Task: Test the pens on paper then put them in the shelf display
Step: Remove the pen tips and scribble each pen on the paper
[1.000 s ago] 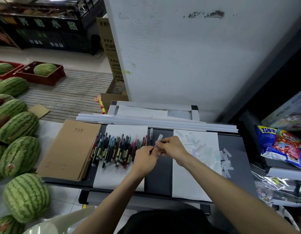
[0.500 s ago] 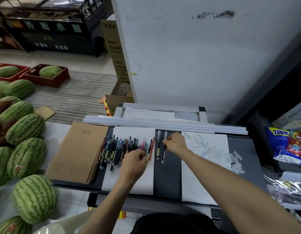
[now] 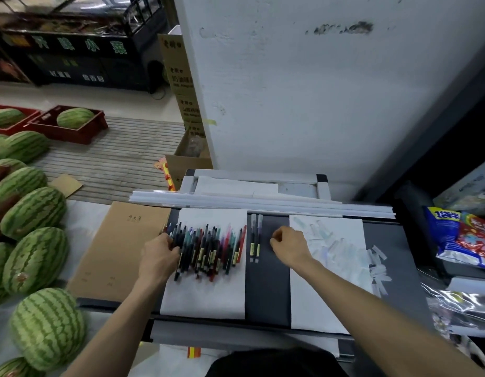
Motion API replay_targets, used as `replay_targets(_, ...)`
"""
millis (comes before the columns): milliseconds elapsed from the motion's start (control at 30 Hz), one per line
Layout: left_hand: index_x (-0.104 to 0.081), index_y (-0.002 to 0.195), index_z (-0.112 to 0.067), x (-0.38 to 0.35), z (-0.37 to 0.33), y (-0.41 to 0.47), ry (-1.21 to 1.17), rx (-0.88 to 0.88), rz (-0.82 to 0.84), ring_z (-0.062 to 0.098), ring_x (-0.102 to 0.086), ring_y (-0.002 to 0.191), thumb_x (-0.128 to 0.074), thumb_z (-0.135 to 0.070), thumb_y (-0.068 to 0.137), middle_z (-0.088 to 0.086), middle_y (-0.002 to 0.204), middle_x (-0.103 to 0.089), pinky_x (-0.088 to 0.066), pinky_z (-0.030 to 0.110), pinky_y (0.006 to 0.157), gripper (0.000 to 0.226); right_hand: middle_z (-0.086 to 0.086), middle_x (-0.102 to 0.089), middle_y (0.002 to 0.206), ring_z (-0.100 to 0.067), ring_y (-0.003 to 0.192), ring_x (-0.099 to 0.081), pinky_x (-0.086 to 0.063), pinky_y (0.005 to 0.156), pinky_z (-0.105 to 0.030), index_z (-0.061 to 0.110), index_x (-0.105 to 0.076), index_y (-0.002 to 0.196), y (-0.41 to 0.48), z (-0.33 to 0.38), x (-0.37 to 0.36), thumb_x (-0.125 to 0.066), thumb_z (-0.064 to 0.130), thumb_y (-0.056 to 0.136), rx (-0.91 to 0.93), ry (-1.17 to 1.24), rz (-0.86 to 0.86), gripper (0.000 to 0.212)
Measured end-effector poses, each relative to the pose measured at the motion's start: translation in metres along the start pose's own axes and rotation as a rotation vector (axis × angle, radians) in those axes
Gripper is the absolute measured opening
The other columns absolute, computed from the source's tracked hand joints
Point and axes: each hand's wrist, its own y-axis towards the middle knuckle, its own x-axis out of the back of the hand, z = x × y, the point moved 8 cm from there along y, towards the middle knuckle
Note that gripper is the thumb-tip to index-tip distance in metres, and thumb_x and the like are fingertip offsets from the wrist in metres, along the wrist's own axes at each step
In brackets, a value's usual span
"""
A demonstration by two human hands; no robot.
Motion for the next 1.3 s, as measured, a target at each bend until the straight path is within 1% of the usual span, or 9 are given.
replay_targets(67, -0.056, 0.077, -0.019, -0.005, 0.001, 0.007, 0.043, -0.007, 0.006, 0.017, -0.054, 0.067, -0.069, -0.017, 0.090, 0.002, 0.073, -0.061, -0.036, 0.031, 0.053, 0.018, -0.005, -0.072, 0.108, -0.023, 0.094, -0.067, -0.058, 0.082, -0.036, 0.017, -0.068, 0.111, -0.014, -0.013, 0.008, -0.055, 0.022, 0.098, 0.029, -0.080, -0.012, 0.019)
replay_targets(233, -0.054, 0.070, -0.012, -0.012, 0.008, 0.015, 0.150, 0.017, 0.048, 0.031, -0.060, 0.066, -0.063, -0.015, 0.083, 0.010, 0.068, -0.062, -0.053, 0.038, 0.060, 0.016, 0.000, -0.068, 0.120, -0.024, 0.105, -0.066, -0.053, 0.081, -0.034, 0.017, -0.065, 0.124, -0.036, -0.049, 0.046, -0.050, 0.021, 0.101, 0.079, -0.273, -0.166, 0.028)
replay_targets(367, -0.057, 0.070, -0.012, -0.008, 0.007, 0.013, 0.172, 0.029, 0.020, 0.028, -0.058, 0.063, -0.066, -0.020, 0.089, 0.009, 0.066, -0.061, -0.048, 0.035, 0.057, 0.023, -0.003, -0.064, 0.127, -0.024, 0.110, -0.065, -0.055, 0.088, -0.036, 0.015, -0.061, 0.131, -0.028, -0.068, 0.072, -0.052, 0.023, 0.103, 0.055, -0.303, -0.237, 0.031)
replay_targets(667, -0.062, 0.067, -0.007, -0.002, -0.009, 0.008, 0.346, -0.005, 0.060, 0.023, -0.059, 0.057, -0.064, -0.016, 0.083, 0.006, 0.062, -0.062, -0.047, 0.031, 0.053, 0.018, -0.007, -0.065, 0.119, -0.029, 0.104, -0.065, -0.053, 0.082, -0.038, 0.012, -0.059, 0.122, 0.009, -0.057, 0.074, -0.053, 0.030, 0.104, -0.012, -0.412, -0.160, 0.027)
replay_targets(800, -0.058, 0.064, -0.010, 0.002, -0.009, 0.004, 0.264, -0.024, 0.030, 0.022, -0.059, 0.053, -0.066, -0.021, 0.082, 0.005, 0.057, -0.061, -0.041, 0.028, 0.048, 0.023, -0.008, -0.064, 0.119, -0.031, 0.105, -0.066, -0.054, 0.085, -0.040, 0.010, -0.057, 0.122, 0.015, -0.057, 0.070, -0.053, 0.026, 0.104, -0.034, -0.408, -0.157, 0.025)
replay_targets(933, -0.053, 0.077, -0.019, 0.002, -0.017, -0.010, 0.063, -0.046, 0.016, 0.019, -0.057, 0.058, -0.068, -0.029, 0.084, 0.001, 0.064, -0.062, -0.038, 0.030, 0.051, 0.020, -0.010, -0.066, 0.116, -0.032, 0.104, -0.067, -0.053, 0.082, -0.038, 0.007, -0.055, 0.123, 0.018, -0.057, 0.068, -0.052, 0.023, 0.104, -0.062, -0.412, -0.160, 0.025)
replay_targets(1067, -0.057, 0.080, -0.019, 0.001, -0.036, -0.029, -0.152, -0.065, 0.058, 0.016, -0.058, 0.060, -0.066, -0.025, 0.089, -0.001, 0.065, -0.065, -0.042, 0.031, 0.054, 0.014, -0.008, -0.067, 0.102, -0.029, 0.089, -0.065, -0.057, 0.079, -0.038, 0.010, -0.059, 0.103, 0.017, -0.059, 0.069, -0.050, 0.021, 0.100, -0.073, -0.400, -0.170, 0.014)
replay_targets(1167, -0.059, 0.076, -0.012, 0.000, -0.055, -0.044, -0.294, -0.063, 0.065, 0.020, -0.055, 0.057, -0.057, -0.016, 0.098, 0.005, 0.063, -0.065, -0.045, 0.040, 0.056, 0.023, -0.001, -0.065, 0.082, -0.023, 0.074, -0.062, -0.057, 0.073, -0.036, 0.016, -0.058, 0.085, 0.013, -0.056, 0.076, -0.056, 0.027, 0.095, -0.114, -0.238, -0.215, 0.015)
replay_targets(1300, -0.056, 0.072, -0.024, -0.007, -0.090, -0.075, -0.431, -0.173, 0.244, 0.006, -0.048, 0.053, -0.050, -0.031, 0.098, -0.007, 0.061, -0.060, -0.039, 0.036, 0.059, 0.028, 0.003, -0.076, 0.083, -0.017, 0.071, -0.072, -0.050, 0.065, -0.026, 0.017, -0.065, 0.095, -0.018, -0.031, 0.078, -0.062, 0.026, 0.098, -0.059, 0.420, -0.149, 0.009)
